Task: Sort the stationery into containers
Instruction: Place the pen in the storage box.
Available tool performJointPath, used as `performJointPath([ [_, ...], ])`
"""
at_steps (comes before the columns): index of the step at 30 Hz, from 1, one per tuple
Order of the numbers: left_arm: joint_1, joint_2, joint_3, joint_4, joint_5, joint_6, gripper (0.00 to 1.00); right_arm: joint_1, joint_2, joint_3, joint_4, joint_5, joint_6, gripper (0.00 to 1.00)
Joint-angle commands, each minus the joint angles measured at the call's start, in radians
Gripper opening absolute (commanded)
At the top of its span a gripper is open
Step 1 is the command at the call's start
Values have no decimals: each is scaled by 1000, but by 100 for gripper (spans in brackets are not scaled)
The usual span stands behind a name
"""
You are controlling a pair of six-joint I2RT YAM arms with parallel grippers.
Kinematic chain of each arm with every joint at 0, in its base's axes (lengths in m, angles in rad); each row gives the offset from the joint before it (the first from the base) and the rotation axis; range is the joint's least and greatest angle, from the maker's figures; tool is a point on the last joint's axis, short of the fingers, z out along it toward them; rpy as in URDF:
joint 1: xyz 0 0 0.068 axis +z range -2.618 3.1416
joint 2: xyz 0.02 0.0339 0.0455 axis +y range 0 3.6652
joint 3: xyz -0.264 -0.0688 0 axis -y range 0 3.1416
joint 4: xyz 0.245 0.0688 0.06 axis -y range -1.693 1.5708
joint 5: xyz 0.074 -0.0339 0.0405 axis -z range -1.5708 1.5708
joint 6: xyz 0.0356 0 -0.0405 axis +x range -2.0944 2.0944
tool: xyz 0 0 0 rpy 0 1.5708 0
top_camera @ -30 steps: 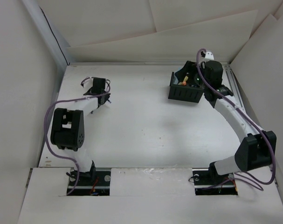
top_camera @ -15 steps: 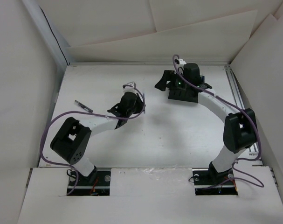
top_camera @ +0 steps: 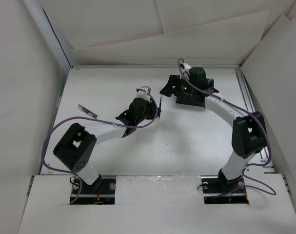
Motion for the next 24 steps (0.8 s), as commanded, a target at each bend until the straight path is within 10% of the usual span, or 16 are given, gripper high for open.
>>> performJointPath([
  [1, 2, -53, -7, 55, 24, 18, 0, 11, 18, 6, 60, -19, 6, 81],
  [24, 2, -82, 11, 83, 24, 18, 0, 39, 55, -22, 118, -140, 34, 34],
])
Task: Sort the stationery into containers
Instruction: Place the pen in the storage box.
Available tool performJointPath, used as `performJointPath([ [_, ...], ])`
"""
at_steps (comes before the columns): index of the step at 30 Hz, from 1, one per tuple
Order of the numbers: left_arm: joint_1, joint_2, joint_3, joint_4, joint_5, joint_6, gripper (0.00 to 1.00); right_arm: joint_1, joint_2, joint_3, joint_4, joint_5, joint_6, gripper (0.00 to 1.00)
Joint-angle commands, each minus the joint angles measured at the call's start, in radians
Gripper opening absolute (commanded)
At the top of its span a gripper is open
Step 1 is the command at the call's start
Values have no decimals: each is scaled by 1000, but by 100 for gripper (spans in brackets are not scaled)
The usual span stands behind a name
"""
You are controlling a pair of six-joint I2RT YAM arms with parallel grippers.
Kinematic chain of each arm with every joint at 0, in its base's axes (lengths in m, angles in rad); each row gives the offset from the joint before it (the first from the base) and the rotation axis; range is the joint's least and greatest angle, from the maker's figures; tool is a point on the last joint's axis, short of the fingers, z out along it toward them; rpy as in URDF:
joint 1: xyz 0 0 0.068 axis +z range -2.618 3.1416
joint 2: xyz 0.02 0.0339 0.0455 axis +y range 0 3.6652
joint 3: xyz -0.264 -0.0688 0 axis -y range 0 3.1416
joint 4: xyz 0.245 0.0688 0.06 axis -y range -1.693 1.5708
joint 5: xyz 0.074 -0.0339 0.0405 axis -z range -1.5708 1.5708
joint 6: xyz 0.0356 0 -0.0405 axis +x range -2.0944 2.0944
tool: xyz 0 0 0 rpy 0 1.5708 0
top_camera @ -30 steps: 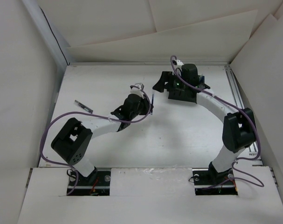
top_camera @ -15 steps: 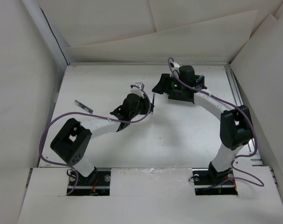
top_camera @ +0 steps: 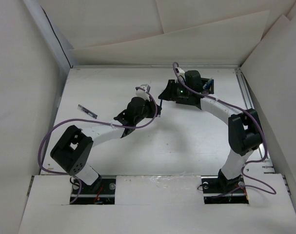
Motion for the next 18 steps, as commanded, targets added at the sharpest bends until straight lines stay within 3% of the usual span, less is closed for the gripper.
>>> performJointPath([
  [1, 3, -42, 15, 58, 18, 5, 0, 10, 0, 0, 62, -25, 1, 31],
  [7, 3, -42, 15, 70, 29, 5, 0, -1, -12, -19, 84, -36, 10, 7],
  [9, 3, -42, 15, 70, 38, -4, 6, -1, -29, -20, 93, -27, 10, 5],
  [12, 3, -59, -4, 81, 38, -4, 26, -13, -63, -42, 93, -4, 19, 4],
  [13, 3, -90, -17, 116, 38, -4, 46, -31, -63, -43, 93, 10, 19, 4],
  [14, 3, -107, -49, 134, 38, -4, 54, -41, -89, -43, 93, 10, 19, 2],
  [16, 3, -134, -59, 134, 12, -4, 65, -65, -107, -43, 93, 35, 30, 2],
  [18, 3, -163, -59, 125, 12, 5, 69, -114, -144, -43, 93, 47, 41, 1],
])
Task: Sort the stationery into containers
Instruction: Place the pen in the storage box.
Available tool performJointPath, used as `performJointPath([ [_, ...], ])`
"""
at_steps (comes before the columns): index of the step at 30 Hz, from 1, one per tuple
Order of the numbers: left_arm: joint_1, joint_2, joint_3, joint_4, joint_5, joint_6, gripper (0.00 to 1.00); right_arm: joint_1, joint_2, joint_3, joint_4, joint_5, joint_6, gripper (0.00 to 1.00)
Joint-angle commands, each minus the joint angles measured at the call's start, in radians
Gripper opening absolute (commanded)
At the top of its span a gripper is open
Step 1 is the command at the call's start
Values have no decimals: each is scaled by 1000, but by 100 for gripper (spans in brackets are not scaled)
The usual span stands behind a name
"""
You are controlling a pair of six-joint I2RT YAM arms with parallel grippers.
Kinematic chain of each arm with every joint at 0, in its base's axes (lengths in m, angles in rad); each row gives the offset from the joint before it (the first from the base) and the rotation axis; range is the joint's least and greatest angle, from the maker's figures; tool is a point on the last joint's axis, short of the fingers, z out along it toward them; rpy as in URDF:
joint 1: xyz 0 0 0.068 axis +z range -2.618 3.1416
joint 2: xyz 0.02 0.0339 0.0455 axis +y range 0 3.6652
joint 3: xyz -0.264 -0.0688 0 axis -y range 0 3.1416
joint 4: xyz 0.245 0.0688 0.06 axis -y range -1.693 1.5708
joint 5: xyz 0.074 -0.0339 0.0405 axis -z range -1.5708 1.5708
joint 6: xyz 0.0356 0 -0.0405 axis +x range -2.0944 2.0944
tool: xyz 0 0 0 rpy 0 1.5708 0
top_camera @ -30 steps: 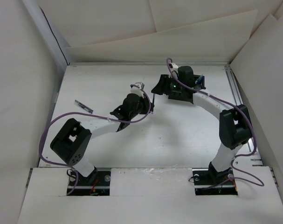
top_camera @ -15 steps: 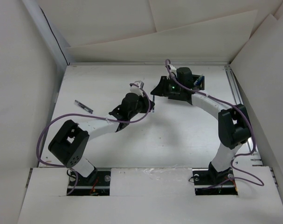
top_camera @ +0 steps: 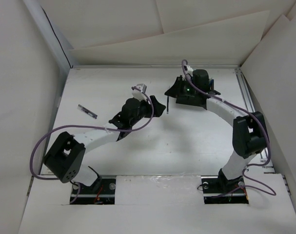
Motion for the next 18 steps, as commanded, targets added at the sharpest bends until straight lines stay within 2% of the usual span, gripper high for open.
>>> performJointPath([
  [1, 0, -73, -6, 68, -17, 21, 69, -78, -108, 6, 48, 39, 19, 1],
  [7, 0, -143, -35, 20, -77, 32, 69, -265, -216, 24, 48, 212, 64, 1],
  [8, 0, -143, -35, 2, -131, 32, 67, -290, -226, 24, 38, 254, 76, 1],
  [9, 0, -152, -35, -48, -171, 20, 67, -332, -226, 24, 38, 359, 87, 1],
  [11, 0, -152, -26, -133, -282, -26, 66, -365, -254, 15, 25, 482, 122, 1],
  [12, 0, -152, -15, -206, -384, -50, 64, -379, -254, 4, 25, 586, 122, 1],
  [16, 79, -162, -24, -331, -476, -199, 61, -388, -207, 17, 45, 760, 134, 1],
  [18, 131, -139, -24, -363, -498, -279, 61, -376, -156, 49, 45, 788, 134, 1],
])
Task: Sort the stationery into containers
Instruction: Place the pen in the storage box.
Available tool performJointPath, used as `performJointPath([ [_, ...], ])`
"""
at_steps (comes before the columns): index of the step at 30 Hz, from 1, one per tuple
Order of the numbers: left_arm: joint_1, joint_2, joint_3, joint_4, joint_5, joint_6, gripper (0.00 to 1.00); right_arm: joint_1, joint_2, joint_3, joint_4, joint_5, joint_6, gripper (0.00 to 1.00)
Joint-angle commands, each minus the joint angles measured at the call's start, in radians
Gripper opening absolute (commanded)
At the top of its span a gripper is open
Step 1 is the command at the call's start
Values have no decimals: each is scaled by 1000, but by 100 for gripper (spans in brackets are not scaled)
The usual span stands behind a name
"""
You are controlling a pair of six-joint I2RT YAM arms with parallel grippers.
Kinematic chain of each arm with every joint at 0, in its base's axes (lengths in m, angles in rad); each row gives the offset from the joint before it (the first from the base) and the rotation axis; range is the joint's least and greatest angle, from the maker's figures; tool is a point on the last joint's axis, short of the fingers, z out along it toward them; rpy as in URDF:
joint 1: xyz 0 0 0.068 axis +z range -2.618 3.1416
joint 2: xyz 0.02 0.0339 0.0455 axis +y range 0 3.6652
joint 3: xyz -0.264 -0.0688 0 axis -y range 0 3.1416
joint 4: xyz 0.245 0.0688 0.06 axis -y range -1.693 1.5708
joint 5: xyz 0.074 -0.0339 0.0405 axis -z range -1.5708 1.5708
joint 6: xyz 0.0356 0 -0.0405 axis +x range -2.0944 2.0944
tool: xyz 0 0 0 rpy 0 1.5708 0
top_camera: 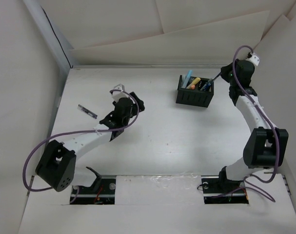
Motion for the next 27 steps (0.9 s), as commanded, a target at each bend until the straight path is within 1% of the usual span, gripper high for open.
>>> performJointPath([
  [1, 75, 1, 11, -156, -174, -165, 61, 33, 69, 55, 41, 170, 20, 1],
  [4, 75, 57, 61, -231, -280, -229, 60, 62, 129, 104, 41, 205, -9, 1],
  [6, 75, 103, 110, -294, -307, -249, 60, 100, 172, 140, 41, 270, -23, 1],
  [8, 95, 136, 143, -348, -307, -278, 60, 122, 194, 153, 41, 312, -46, 1],
  [10, 121, 175, 167, -359, -307, -294, 59, 145, 215, 154, 41, 325, -55, 1],
  [11, 133, 186, 167, -369, -284, -294, 59, 145, 215, 154, 41, 336, -55, 1],
  [12, 149, 195, 167, -369, -270, -308, 59, 171, 224, 154, 41, 357, -55, 1],
  [14, 205, 209, 167, -369, -232, -317, 58, 189, 225, 154, 41, 385, -67, 4],
  [15, 224, 209, 167, -348, -188, -317, 58, 189, 225, 143, 41, 418, -67, 6],
  [16, 244, 220, 167, -339, -169, -317, 58, 204, 225, 129, 41, 432, -67, 10],
  [17, 280, 220, 167, -339, -155, -327, 56, 217, 225, 129, 41, 443, -67, 22],
  [19, 314, 220, 155, -319, -132, -337, 56, 217, 225, 118, 41, 463, -67, 36],
  [20, 339, 220, 146, -319, -132, -337, 56, 217, 215, 106, 41, 463, -58, 46],
  [23, 366, 220, 146, -342, -144, -360, 55, 208, 177, 80, 32, 428, -46, 60],
  [24, 377, 220, 146, -365, -161, -375, 55, 199, 147, 65, 32, 405, -46, 67],
  [26, 389, 208, 146, -382, -173, -375, 54, 188, 113, 49, 32, 380, -46, 71],
  [27, 405, 208, 155, -392, -173, -384, 54, 177, 72, 30, 32, 370, -46, 71],
])
